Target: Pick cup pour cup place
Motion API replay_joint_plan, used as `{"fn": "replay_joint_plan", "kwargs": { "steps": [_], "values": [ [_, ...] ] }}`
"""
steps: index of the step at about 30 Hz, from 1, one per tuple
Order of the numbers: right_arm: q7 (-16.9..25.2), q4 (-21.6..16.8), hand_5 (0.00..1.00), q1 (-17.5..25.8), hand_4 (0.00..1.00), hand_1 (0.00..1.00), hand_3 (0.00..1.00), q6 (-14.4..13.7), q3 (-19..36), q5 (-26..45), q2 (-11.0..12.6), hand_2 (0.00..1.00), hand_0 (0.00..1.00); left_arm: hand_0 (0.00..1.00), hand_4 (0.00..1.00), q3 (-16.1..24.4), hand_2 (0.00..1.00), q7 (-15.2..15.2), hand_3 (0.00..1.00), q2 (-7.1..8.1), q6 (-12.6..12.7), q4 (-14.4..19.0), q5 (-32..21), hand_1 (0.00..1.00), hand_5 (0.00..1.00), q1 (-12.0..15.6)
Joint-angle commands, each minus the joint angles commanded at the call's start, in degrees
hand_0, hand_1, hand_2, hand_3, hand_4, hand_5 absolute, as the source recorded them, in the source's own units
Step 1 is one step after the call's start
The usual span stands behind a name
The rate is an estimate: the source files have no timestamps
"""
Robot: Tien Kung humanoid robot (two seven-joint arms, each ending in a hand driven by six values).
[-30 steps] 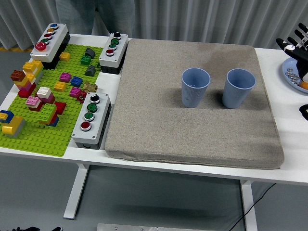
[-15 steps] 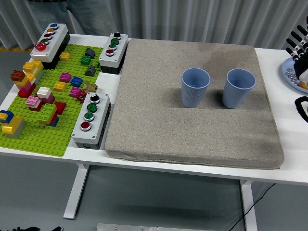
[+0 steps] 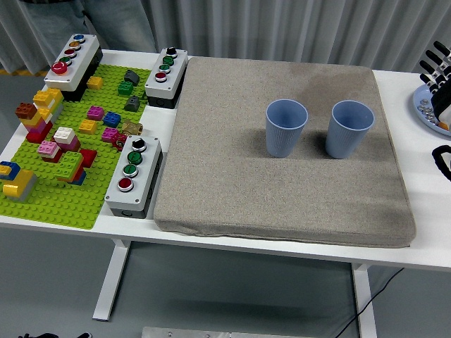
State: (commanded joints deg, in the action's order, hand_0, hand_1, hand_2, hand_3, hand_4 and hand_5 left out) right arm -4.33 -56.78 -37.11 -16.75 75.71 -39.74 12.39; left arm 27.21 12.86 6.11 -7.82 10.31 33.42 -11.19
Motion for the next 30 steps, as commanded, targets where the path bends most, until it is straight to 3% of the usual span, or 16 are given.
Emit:
{"fn": "replay_joint_plan", "kwargs": {
  "steps": [30],
  "values": [
    [-0.31, -0.18, 0.998, -0.26, 0.827, 0.830, 0.793, 0.04, 0.26, -0.49, 0.33, 0.828, 0.965, 0.778, 0.504, 0.76, 0.812, 0.09, 0.631, -0.08, -0.01, 0.00, 0.53, 0.762, 0.998, -0.15]
  ]
}}
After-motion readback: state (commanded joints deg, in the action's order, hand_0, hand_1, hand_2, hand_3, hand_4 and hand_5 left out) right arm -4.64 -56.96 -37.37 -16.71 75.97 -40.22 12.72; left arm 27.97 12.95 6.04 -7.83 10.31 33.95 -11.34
